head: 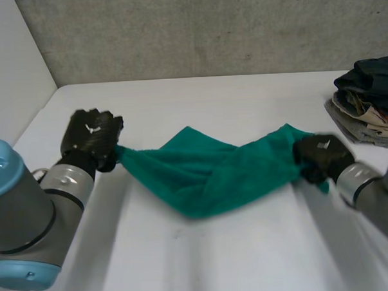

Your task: Fold the laundry.

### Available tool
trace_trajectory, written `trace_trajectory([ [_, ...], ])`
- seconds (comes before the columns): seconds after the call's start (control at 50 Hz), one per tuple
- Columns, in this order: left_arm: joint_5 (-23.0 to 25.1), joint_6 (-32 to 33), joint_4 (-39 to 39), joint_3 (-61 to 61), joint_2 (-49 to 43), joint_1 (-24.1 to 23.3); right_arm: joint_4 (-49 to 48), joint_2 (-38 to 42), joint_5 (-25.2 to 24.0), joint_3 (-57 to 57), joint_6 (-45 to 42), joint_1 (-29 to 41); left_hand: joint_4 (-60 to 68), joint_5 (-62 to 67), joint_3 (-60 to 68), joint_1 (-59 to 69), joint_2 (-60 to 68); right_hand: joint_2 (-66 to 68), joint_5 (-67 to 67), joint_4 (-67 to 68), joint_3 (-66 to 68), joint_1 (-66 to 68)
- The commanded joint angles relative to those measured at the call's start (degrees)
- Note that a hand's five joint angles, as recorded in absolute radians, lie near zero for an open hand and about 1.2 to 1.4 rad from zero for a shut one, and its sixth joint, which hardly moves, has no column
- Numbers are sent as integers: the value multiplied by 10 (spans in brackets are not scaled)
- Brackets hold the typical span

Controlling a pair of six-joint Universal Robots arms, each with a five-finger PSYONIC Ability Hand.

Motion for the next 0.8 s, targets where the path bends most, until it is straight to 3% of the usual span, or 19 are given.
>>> trace_trajectory([
  [0.02,0,7,-20,10,111,25,150,-203,0,-58,-70,-27,112,146,116,136,113,126,137,114,119,172],
  [0.12,7,21,-92,42,203,58,324,-234,-6,-143,-162,-79,112,146,116,136,113,126,137,114,119,172],
  [0.24,40,24,-169,48,210,62,490,-222,0,-204,-289,-100,112,146,116,136,113,126,137,114,119,172],
  [0.32,57,26,-185,28,170,59,513,-169,3,-182,-336,-92,112,146,116,136,113,126,137,114,119,172],
  [0.42,55,49,-185,42,48,56,509,-102,15,-174,-336,-59,112,146,116,136,113,126,137,114,119,172],
  [0.56,36,141,-181,163,-112,49,448,9,68,-234,-332,-26,112,146,116,136,113,126,137,114,119,172],
  [0.68,-3,176,-163,383,-219,26,344,64,86,-353,-273,2,112,146,116,136,113,126,137,114,119,172],
  [0.76,-16,175,-97,534,-244,27,193,63,88,-434,-206,20,112,146,116,136,113,126,137,114,119,172],
  [0.8,-26,171,-40,591,-243,26,61,49,88,-438,-166,24,112,146,116,136,113,126,137,114,119,172],
])
